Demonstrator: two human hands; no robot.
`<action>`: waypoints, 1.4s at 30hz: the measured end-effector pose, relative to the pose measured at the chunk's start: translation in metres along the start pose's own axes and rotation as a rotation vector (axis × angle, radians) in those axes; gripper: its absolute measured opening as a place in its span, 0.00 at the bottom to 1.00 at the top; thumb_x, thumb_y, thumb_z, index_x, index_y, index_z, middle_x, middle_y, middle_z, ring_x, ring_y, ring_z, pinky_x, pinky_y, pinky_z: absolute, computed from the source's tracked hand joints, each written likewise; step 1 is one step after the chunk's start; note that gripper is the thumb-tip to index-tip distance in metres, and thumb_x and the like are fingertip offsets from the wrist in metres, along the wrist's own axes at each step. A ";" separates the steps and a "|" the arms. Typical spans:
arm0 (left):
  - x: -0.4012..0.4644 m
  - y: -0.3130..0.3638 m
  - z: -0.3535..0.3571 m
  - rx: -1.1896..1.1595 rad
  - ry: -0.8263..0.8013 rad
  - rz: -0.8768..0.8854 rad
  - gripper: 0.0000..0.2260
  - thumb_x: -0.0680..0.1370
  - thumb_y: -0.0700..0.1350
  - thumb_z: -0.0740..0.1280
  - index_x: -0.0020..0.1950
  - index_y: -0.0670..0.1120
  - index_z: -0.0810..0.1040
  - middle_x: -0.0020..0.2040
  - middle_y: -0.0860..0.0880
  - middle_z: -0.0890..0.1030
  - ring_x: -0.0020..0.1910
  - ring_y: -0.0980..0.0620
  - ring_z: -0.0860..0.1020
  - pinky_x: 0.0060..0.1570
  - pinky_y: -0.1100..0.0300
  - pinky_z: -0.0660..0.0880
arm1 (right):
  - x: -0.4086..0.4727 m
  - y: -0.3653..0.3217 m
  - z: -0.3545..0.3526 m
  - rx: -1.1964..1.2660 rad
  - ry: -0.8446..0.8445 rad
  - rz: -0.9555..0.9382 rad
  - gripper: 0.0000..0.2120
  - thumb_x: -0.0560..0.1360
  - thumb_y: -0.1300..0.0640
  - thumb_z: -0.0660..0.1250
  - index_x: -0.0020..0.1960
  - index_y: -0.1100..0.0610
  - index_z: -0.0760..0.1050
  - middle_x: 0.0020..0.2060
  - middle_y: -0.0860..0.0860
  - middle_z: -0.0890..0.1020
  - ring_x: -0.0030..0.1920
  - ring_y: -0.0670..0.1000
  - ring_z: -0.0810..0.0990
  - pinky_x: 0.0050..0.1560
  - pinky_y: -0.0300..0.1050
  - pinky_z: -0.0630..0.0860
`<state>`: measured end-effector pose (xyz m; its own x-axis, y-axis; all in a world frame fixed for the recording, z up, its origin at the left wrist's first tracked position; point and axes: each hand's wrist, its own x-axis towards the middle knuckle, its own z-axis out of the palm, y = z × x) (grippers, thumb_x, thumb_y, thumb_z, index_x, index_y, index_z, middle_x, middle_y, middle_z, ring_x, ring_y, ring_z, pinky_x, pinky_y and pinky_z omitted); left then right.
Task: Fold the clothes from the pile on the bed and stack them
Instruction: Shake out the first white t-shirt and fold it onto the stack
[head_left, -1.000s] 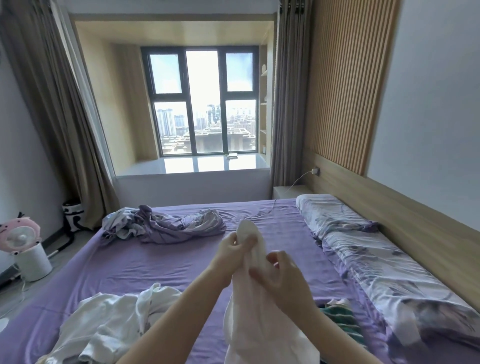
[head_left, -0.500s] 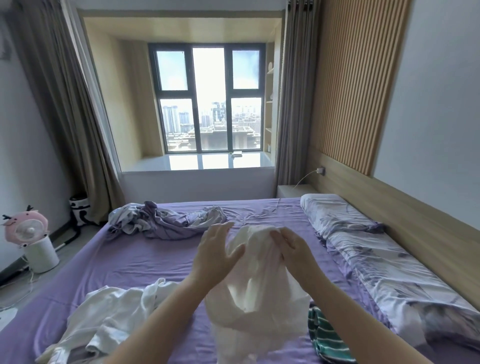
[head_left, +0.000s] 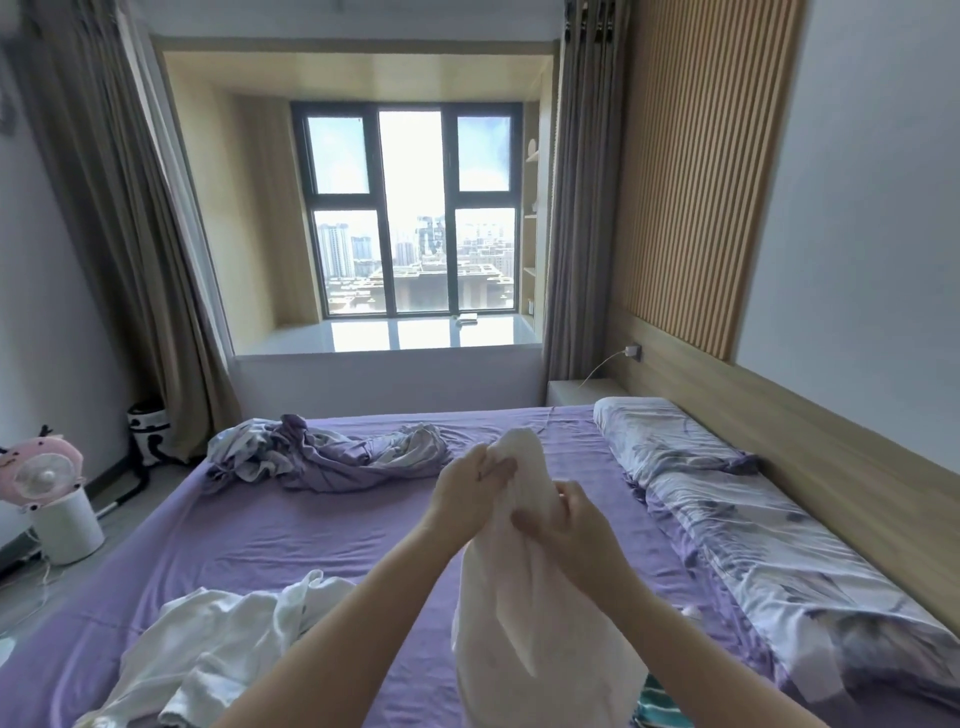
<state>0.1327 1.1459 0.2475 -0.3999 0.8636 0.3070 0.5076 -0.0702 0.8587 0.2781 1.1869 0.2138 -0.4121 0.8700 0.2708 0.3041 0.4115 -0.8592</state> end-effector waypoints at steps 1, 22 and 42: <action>0.001 0.000 0.000 -0.002 0.004 -0.007 0.19 0.78 0.44 0.66 0.32 0.49 0.59 0.29 0.55 0.64 0.29 0.55 0.61 0.30 0.62 0.59 | -0.003 0.005 -0.001 -0.037 -0.001 -0.028 0.10 0.71 0.51 0.71 0.41 0.49 0.69 0.31 0.43 0.75 0.33 0.41 0.73 0.33 0.34 0.67; -0.045 -0.029 -0.008 0.254 0.052 0.040 0.07 0.72 0.48 0.73 0.42 0.54 0.75 0.34 0.57 0.78 0.37 0.54 0.76 0.41 0.62 0.72 | 0.023 -0.016 -0.012 0.278 -0.144 -0.033 0.05 0.75 0.60 0.67 0.43 0.58 0.81 0.35 0.51 0.79 0.36 0.46 0.74 0.38 0.41 0.69; -0.008 0.004 -0.004 0.175 -0.014 0.003 0.06 0.81 0.49 0.58 0.49 0.47 0.67 0.41 0.49 0.75 0.48 0.43 0.76 0.47 0.54 0.69 | -0.017 -0.007 0.005 -0.527 0.170 -0.572 0.10 0.74 0.48 0.64 0.45 0.55 0.77 0.39 0.49 0.80 0.40 0.53 0.77 0.43 0.46 0.71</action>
<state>0.1348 1.1367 0.2497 -0.3877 0.8706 0.3028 0.6346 0.0138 0.7727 0.2785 1.1677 0.2125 -0.5035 0.4967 0.7069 0.4688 0.8444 -0.2593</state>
